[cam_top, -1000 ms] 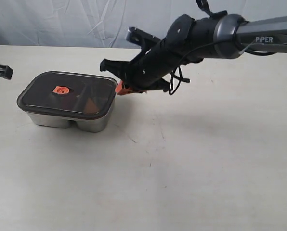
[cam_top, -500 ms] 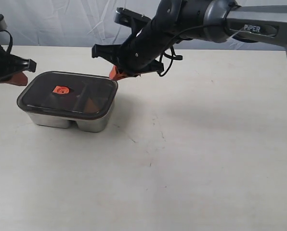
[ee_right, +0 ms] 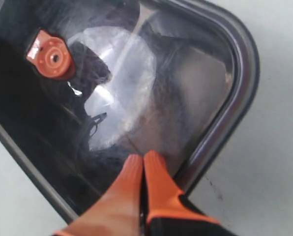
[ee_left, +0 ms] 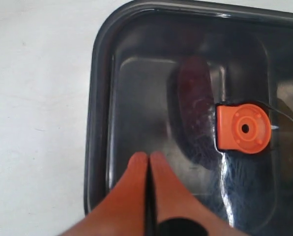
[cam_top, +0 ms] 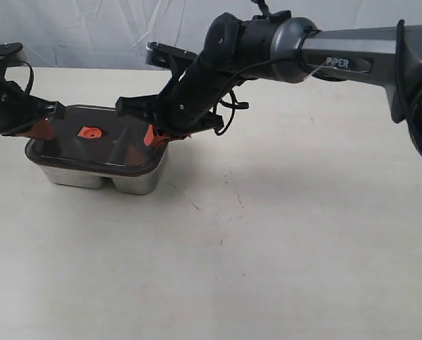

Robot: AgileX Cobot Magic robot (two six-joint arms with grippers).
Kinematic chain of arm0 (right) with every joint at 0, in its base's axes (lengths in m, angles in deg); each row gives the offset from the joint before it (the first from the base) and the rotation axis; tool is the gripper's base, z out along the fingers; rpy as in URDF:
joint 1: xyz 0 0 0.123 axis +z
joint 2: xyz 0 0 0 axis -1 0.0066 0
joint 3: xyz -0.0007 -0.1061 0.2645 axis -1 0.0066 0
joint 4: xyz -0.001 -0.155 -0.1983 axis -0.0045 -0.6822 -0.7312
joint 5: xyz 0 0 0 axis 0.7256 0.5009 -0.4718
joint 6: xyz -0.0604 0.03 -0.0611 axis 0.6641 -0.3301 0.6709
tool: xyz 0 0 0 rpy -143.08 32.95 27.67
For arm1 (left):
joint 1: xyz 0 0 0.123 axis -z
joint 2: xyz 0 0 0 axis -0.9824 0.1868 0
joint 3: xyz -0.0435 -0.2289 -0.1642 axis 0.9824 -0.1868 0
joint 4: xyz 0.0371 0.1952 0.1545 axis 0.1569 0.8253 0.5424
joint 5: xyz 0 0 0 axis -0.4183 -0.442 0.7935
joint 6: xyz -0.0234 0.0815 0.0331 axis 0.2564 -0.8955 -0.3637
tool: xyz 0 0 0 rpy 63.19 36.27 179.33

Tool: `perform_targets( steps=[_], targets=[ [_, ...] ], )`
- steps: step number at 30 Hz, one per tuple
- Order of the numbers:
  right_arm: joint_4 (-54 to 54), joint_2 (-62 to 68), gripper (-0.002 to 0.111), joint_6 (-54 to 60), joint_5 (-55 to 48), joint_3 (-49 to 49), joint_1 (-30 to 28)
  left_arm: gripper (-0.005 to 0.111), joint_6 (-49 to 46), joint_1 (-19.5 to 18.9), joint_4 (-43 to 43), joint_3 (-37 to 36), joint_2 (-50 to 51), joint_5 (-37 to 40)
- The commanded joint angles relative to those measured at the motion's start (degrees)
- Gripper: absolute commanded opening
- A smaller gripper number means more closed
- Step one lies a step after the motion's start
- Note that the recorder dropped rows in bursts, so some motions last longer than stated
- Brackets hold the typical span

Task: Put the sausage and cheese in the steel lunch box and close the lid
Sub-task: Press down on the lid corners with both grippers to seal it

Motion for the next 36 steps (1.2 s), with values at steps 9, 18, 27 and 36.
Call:
perform_targets(
  steps=[9,18,27,36],
  targets=[
    [-0.8,2.8,-0.001,0.1,0.0,-0.2,-0.1,0.0,-0.2,-0.1,-0.1,0.4,4.2,-1.0],
    [-3.3,5.2,-0.001,-3.8,-2.8,-0.2,-0.1,0.0,-0.2,-0.1,-1.0,0.4,7.4,-0.7],
    [-3.1,7.1,-0.001,-5.1,-5.4,-0.2,-0.1,0.0,-0.3,-0.1,-1.1,0.4,7.4,-0.6],
    [-1.5,8.1,-0.001,-6.2,-9.1,-0.2,-0.1,0.0,-0.3,-0.1,-1.6,0.4,7.4,-0.2]
  ],
)
